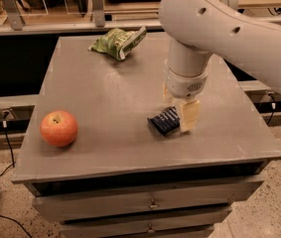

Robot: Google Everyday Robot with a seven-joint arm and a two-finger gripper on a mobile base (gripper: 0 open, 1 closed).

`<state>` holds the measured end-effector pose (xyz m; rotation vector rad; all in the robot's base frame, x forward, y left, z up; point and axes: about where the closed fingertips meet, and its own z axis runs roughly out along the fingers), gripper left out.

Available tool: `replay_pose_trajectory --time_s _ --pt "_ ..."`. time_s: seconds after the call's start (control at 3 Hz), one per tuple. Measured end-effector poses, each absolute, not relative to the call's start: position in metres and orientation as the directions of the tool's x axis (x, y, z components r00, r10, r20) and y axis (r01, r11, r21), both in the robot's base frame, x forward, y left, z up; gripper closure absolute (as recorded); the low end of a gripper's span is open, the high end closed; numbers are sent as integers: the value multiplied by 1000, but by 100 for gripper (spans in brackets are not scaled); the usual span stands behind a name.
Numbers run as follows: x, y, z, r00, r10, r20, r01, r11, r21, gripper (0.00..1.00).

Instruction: Move rxbar blueberry near green jalapeno chip bag

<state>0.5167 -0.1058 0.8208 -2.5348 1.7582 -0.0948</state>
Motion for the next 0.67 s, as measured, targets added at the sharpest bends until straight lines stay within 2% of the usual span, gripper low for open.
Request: replay_pose_trajectory --time_s 0.33,0.67 --pt "517 -106 830 350 -937 18 -933 -350 -81 100" --pt "518 -106 830 347 -938 11 -934 -347 -88 100"
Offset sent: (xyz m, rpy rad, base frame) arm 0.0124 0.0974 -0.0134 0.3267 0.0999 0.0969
